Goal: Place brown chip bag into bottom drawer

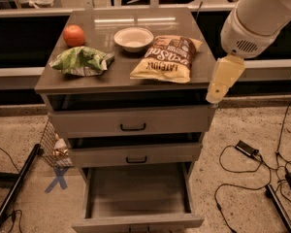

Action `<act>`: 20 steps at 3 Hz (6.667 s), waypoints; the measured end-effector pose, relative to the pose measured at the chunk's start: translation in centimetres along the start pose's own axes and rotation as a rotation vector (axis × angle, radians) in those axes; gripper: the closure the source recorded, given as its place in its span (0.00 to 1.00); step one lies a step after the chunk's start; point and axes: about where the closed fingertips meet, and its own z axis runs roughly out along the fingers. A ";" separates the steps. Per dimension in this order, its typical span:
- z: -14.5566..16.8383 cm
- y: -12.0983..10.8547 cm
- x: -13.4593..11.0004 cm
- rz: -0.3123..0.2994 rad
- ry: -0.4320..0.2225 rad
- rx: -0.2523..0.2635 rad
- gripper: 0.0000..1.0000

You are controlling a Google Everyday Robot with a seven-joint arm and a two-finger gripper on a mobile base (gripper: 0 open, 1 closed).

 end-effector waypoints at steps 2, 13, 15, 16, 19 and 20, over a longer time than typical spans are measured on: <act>2.2 1.4 -3.9 -0.049 -0.110 0.082 0.00; -4.0 4.5 1.6 0.067 -0.610 0.250 1.00; -1.1 5.1 3.8 0.035 -0.615 0.237 1.00; 3.2 6.4 7.1 -0.059 -0.656 0.169 1.00; 12.2 13.1 8.3 -0.221 -0.671 -0.125 1.00; 17.9 17.7 6.9 -0.287 -0.654 -0.205 1.00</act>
Offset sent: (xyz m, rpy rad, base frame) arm 0.0448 0.0876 -0.0142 0.1459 -0.3560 0.1019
